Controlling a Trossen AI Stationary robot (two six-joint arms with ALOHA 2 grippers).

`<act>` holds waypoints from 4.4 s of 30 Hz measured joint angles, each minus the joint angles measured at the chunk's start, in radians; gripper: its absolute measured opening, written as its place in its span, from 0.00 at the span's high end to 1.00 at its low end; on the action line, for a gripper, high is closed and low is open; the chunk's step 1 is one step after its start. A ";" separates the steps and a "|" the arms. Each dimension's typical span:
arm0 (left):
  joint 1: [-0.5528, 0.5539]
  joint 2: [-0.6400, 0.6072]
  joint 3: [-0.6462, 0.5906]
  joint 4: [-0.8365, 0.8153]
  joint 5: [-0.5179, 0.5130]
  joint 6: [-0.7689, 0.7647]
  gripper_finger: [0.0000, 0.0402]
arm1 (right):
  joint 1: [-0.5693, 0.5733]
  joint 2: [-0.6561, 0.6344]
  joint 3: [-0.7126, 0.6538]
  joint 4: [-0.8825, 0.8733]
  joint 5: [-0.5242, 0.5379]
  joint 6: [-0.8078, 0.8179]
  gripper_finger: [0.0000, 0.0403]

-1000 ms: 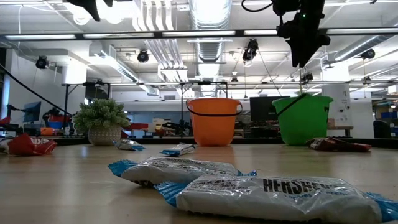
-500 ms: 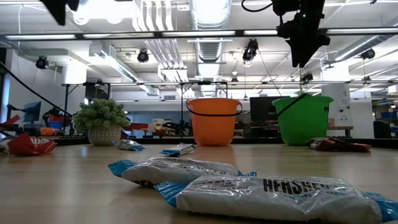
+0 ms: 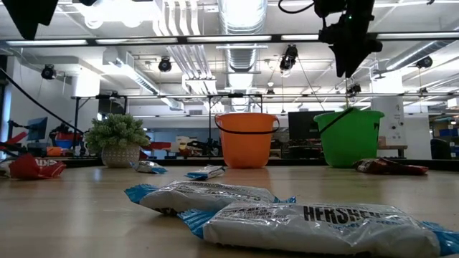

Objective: Organize candy in baskets
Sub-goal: Put the brown chocolate into the green bucket

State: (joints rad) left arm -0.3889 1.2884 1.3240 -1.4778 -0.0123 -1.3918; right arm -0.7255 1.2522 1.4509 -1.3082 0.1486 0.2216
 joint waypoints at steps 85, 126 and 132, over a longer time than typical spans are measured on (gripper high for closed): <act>-0.439 0.411 -0.359 0.778 0.154 -0.347 0.69 | 0.558 -0.229 0.000 -0.096 -0.130 0.504 0.66; -0.436 0.230 0.105 0.294 -0.413 -0.054 1.00 | 0.610 -0.147 0.000 0.518 -0.413 0.476 0.67; -0.430 0.229 0.201 0.243 -0.601 -0.009 1.00 | 0.610 -0.067 0.000 0.546 -0.412 0.440 0.67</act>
State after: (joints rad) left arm -0.8189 1.5177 1.5254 -1.2350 -0.6135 -1.4005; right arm -0.1150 1.1849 1.4513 -0.7625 -0.2630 0.6615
